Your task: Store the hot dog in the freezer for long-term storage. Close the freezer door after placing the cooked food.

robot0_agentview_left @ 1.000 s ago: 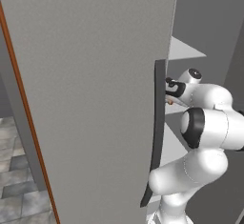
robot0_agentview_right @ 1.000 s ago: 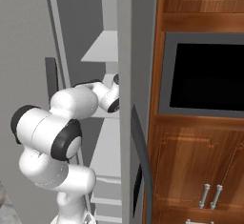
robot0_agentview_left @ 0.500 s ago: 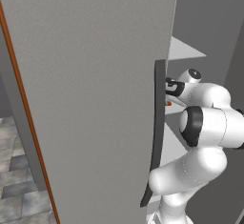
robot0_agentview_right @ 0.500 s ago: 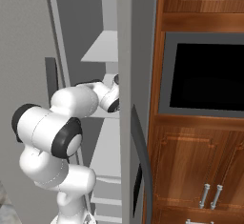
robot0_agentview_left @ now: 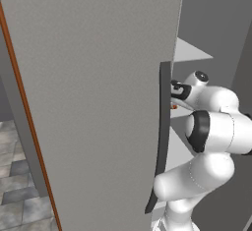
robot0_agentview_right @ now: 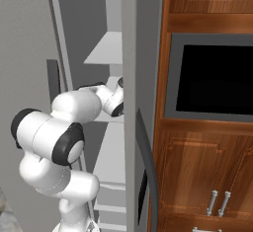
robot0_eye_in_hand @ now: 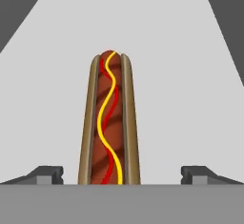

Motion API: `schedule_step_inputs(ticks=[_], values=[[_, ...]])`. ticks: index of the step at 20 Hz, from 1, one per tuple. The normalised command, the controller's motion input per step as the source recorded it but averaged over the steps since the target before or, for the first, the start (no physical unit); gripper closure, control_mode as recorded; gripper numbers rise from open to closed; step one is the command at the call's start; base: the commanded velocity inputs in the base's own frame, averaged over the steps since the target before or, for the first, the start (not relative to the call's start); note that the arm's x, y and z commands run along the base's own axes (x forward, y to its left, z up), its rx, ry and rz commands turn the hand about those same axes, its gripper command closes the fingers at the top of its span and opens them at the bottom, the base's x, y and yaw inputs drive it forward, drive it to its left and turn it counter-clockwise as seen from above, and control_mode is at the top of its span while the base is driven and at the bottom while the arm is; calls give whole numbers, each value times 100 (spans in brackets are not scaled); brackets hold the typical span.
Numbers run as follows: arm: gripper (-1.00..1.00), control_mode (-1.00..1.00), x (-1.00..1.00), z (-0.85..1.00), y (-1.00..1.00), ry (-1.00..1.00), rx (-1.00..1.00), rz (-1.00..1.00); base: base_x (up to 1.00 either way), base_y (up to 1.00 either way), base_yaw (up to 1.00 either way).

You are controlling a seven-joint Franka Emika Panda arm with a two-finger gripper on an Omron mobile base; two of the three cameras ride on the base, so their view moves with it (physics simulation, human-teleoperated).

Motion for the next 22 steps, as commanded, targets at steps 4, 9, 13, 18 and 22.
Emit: schedule_step_inputs(ticks=[4, 9, 13, 18, 22], values=[[-100, -100, -39, 2, 6, 0, 0, 0, 0, 0, 0], [-100, -100, -49, 3, 7, 0, 0, 0, 0, 0, 0], [-100, -100, -53, 30, 4, 0, 0, 0, 0, 0, 0], [-100, -100, -44, 46, 13, 0, 0, -1, 0, 0, 0], [-100, -100, -36, 55, 6, 0, 0, -4, 0, 0, 0]])
